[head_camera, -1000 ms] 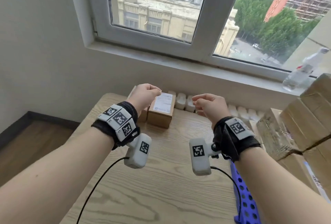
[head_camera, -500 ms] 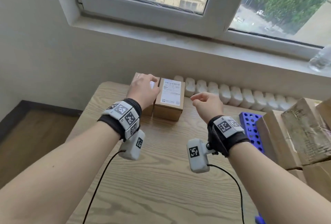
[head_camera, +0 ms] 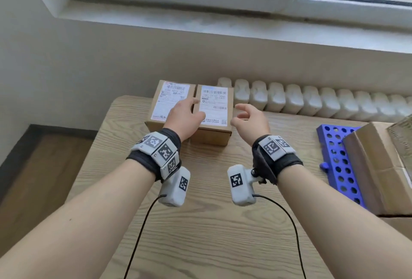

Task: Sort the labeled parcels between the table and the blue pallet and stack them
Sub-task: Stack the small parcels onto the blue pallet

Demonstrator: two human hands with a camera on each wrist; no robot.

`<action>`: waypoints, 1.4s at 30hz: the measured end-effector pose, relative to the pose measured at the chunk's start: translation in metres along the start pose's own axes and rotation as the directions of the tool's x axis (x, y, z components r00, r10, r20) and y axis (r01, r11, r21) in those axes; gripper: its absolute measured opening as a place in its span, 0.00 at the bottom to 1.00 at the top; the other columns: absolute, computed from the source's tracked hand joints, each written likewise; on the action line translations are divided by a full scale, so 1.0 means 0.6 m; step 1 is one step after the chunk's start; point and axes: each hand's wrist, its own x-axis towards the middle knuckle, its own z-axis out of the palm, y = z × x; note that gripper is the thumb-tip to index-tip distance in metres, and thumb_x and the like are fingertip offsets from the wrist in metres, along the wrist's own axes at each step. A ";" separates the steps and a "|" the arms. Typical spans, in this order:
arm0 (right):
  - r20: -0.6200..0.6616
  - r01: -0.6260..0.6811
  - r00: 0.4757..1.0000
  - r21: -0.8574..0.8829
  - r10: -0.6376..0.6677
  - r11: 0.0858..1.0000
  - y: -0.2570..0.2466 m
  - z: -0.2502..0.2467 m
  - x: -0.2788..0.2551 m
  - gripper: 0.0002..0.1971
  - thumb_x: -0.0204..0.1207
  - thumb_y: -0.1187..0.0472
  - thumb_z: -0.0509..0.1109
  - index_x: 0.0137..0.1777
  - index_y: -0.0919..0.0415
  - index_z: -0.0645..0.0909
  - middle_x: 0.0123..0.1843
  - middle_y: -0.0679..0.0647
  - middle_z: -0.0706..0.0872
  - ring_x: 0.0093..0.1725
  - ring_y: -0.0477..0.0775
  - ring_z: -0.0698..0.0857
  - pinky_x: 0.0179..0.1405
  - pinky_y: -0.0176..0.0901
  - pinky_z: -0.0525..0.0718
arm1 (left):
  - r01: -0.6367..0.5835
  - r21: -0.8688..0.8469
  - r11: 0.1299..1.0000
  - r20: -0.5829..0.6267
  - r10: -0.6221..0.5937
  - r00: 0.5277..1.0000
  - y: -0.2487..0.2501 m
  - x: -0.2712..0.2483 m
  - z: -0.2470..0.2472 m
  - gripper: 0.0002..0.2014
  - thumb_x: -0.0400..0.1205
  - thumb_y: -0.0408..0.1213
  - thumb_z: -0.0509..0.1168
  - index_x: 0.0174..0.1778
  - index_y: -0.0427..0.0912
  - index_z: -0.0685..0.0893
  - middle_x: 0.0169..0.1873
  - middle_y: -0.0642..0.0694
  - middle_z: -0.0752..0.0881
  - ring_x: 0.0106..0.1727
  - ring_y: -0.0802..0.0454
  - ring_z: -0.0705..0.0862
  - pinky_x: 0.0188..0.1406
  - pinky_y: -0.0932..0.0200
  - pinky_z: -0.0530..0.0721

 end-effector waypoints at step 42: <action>0.160 -0.298 0.954 0.405 0.254 0.864 0.083 -0.025 -0.120 0.17 0.74 0.67 0.66 0.63 0.55 0.79 0.53 0.56 0.86 0.55 0.55 0.83 0.63 0.52 0.83 | 0.100 -0.132 0.986 0.240 -0.066 0.969 0.017 -0.101 0.042 0.20 0.82 0.35 0.64 0.71 0.45 0.74 0.64 0.49 0.82 0.56 0.53 0.78 0.55 0.60 0.72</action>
